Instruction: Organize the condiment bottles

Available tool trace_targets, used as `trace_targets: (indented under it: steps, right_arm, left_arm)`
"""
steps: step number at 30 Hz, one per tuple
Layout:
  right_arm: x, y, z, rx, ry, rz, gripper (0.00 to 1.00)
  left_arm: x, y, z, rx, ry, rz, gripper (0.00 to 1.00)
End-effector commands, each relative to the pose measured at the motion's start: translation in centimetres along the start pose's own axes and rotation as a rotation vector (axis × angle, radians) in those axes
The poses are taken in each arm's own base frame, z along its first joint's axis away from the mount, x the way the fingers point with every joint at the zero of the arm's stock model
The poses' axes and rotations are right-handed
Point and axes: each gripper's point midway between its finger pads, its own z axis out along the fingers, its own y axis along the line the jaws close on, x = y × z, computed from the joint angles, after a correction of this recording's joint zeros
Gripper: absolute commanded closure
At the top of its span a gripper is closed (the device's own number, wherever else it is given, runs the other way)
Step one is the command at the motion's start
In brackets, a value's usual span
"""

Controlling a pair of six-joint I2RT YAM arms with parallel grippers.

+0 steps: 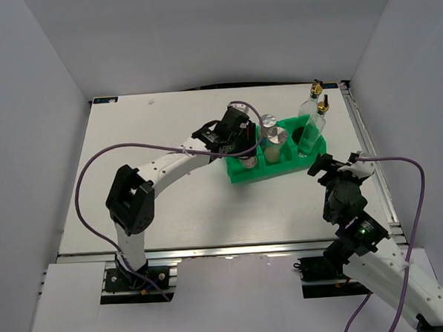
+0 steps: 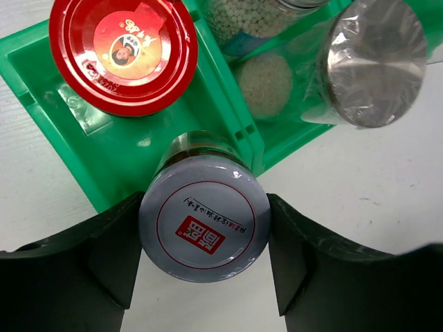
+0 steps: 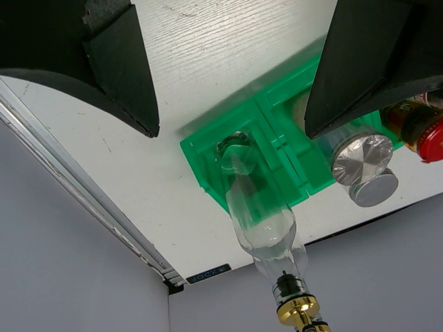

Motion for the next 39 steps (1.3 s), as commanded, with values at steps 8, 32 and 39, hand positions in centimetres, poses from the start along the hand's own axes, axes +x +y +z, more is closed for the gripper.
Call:
trace_targets:
  steps: [8, 32, 39]
  right_arm:
    - [-0.5, -0.7, 0.1, 0.038, -0.032, 0.018, 0.11]
    - [-0.4, -0.4, 0.2, 0.024, -0.031, 0.014, 0.11]
    - [-0.5, -0.1, 0.1, 0.006, -0.029, 0.018, 0.11]
  left_arm:
    - [-3.8, -1.1, 0.8, -0.030, -0.089, 0.037, 1.00]
    - [-2.0, 0.4, 3.3, -0.100, -0.053, 0.039, 0.39]
    - [-2.5, 0.0, 2.4, -0.073, -0.065, 0.031, 0.20]
